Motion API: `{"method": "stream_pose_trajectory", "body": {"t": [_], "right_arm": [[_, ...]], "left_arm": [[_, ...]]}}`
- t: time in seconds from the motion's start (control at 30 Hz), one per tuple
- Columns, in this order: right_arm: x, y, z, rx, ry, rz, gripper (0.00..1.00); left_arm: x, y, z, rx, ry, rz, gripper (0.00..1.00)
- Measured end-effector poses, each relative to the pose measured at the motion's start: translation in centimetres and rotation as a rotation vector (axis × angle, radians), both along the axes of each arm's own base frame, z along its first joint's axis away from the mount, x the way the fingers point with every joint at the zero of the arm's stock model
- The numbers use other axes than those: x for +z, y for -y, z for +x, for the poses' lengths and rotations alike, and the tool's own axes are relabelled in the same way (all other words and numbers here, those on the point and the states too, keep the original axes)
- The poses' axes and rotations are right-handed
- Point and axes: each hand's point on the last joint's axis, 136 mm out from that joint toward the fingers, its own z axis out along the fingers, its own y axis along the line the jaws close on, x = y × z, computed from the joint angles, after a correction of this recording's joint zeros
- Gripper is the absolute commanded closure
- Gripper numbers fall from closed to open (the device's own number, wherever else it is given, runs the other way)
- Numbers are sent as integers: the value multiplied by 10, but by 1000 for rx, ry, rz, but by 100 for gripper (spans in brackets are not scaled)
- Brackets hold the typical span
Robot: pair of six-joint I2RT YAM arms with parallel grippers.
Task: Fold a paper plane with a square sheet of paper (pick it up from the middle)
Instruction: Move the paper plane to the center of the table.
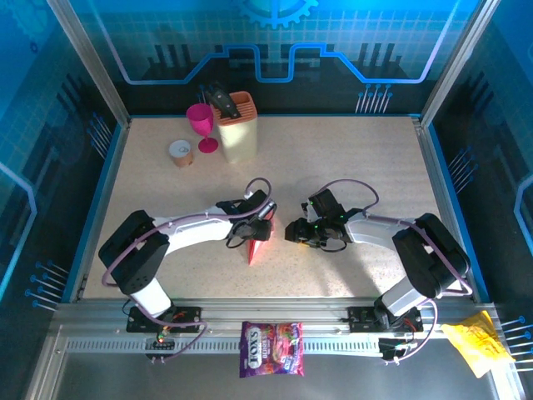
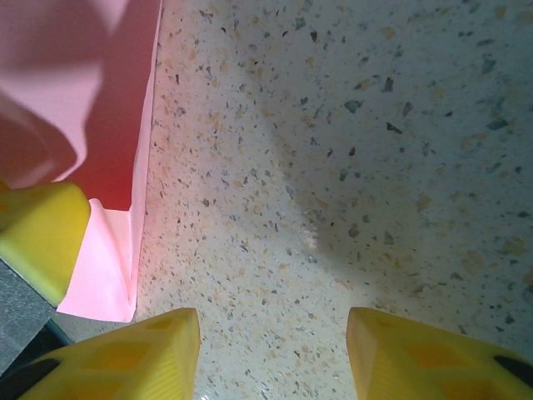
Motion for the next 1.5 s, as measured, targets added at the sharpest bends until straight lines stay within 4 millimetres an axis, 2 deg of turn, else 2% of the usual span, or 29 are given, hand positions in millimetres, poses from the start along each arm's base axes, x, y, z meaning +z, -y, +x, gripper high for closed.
{"method": "stream_pose_trajectory", "body": {"t": [0.13, 0.33, 0.5, 0.63, 0.83, 0.97, 1.23, 1.3, 1.4, 1.5], "right_arm": [[-3, 0, 0, 0, -7, -5, 50], [-4, -1, 2, 0, -8, -5, 50], [-2, -3, 4, 0, -2, -1, 50], [-2, -3, 4, 0, -1, -1, 50], [-2, -2, 4, 0, -4, -3, 50], [-1, -1, 2, 0, -10, -7, 50], [0, -1, 2, 0, -14, -10, 50], [2, -2, 3, 2, -9, -8, 50], [4, -3, 5, 3, -3, -5, 51], [4, -3, 5, 3, -2, -5, 51]], "left_arm": [[-4, -3, -8, -2, -15, -2, 50], [-7, 2, -14, -1, -22, -19, 61], [-10, 7, -16, -15, -21, -18, 62], [-25, 7, -20, -18, -43, 15, 61], [-30, 4, -14, 10, -19, 37, 67], [-29, 4, -11, 32, -2, 35, 75], [-29, 1, -9, 71, 8, 33, 80], [-29, 1, -9, 74, 10, 34, 80], [-29, 2, -10, 76, 15, 39, 67], [-28, 4, -12, 74, 23, 43, 64]]}}
